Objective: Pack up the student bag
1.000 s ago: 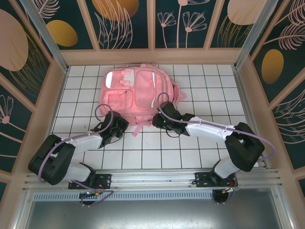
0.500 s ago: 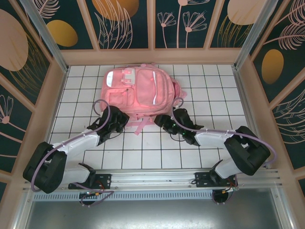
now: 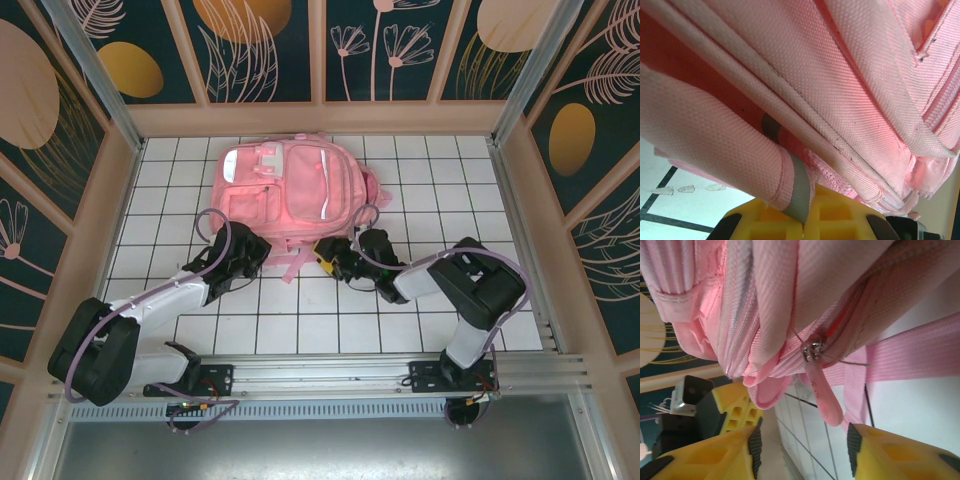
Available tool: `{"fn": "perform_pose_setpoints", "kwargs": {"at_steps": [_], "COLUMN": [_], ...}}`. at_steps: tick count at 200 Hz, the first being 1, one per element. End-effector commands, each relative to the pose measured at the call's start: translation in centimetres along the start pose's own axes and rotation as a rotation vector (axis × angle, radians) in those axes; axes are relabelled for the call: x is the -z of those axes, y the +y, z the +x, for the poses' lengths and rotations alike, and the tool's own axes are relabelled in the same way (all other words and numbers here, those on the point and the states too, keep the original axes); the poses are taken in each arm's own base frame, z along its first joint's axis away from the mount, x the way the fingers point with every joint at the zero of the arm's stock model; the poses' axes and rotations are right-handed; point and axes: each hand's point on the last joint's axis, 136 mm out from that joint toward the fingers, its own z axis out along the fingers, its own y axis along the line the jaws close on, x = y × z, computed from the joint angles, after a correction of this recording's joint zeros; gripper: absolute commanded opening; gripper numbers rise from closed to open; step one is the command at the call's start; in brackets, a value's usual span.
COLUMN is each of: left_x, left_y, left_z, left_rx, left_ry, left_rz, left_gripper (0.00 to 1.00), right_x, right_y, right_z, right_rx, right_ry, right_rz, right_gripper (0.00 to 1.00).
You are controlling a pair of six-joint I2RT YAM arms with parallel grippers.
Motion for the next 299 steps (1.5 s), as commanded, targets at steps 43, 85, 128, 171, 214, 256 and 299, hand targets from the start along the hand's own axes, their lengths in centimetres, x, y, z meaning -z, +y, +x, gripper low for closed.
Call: {"fn": "perform_pose_setpoints", "kwargs": {"at_steps": [43,85,128,171,214,256,299], "left_x": [1.2,1.2,1.5,1.3,1.1,1.3,1.1], "left_y": [-3.7,-3.5,-5.1,-6.1,-6.5,-6.5,-6.2], "left_z": [-0.7,-0.8,-1.5,-1.6,-1.4,-1.4,-1.1], "left_rx": [-0.007,-0.019,-0.099,-0.145,-0.133,-0.124,-0.114], "left_ry": [-0.027,-0.033,-0.052,-0.038,-0.016,-0.008,0.007], "left_rz": [0.133,0.124,0.103,0.076,0.078,0.085,0.089], "left_gripper": [0.0,0.0,0.0,0.0,0.0,0.0,0.0], "right_x": [-0.8,1.0,5.6,3.5,1.9,1.3,0.6], "right_y": [1.4,-1.4,-0.6,2.2,1.0,0.1,1.9], "right_z": [-0.6,-1.4,-1.9,0.6,0.4,-1.5,-1.6], "right_rx": [0.025,0.284,0.702,1.386,1.81,1.898,1.917], "right_ry": [-0.011,-0.102,-0.157,-0.019,0.062,-0.013,-0.098], "right_rz": [-0.024,0.344,0.604,0.756,0.985,1.177,1.151], "right_gripper": [0.46,0.53,0.58,0.55,0.6,0.64,0.6]}}
